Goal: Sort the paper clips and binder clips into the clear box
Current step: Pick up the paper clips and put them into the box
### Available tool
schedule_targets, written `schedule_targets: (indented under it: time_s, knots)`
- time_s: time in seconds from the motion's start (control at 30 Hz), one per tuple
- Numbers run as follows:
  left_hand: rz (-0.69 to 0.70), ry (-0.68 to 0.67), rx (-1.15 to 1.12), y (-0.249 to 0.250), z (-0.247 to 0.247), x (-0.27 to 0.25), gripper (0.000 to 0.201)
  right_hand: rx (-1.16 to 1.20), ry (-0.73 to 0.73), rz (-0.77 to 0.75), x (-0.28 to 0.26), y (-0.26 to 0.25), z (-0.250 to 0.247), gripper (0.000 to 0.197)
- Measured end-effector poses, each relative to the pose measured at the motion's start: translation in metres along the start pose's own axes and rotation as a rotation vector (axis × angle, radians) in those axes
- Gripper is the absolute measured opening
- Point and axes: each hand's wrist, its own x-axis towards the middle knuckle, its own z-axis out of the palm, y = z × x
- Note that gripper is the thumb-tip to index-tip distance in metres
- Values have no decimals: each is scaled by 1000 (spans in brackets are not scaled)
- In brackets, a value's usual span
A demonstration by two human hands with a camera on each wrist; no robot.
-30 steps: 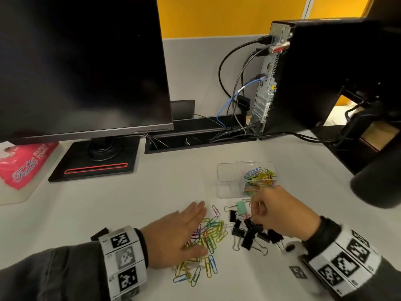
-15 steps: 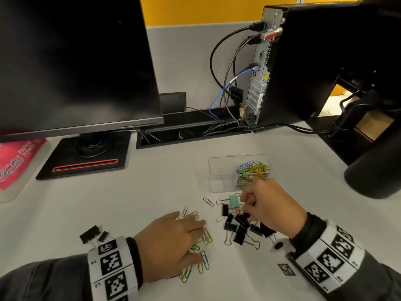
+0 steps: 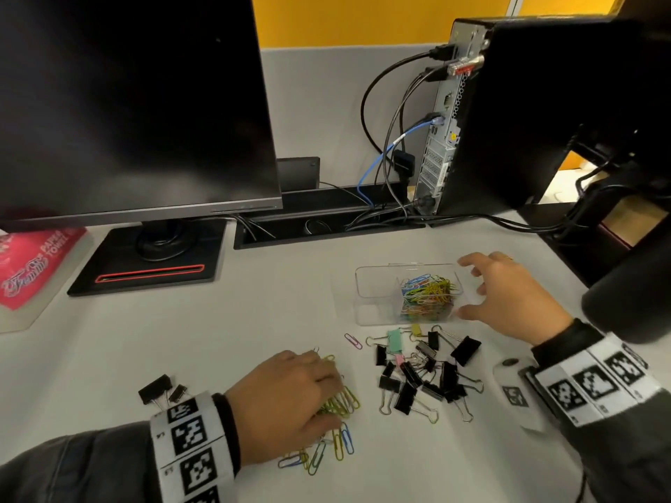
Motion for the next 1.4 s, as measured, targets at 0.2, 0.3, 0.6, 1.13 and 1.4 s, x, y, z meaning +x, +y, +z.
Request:
schedule_targets:
  time_s: [0.2,0.3,0.6,1.13,1.4]
  knots:
    - [-79,-137,-26,-14,-4,26,80,122,-69,-43,22,-3,7,54]
    - [-132,-278,-36,-15,-1,32,89,110,-85,-82,27,-13,8,51]
    - [-104,-296,-172,-1,-6,-10,80,130,-181,-278,27,-69,28,46]
    - [-511,54,-274,-34,-40,-65,19,-188,-533,-673,-79,-141,90,102]
    - [-501,57,-341,-34,-46,-71,23,-290,-385,-828,-51,-144,92,40]
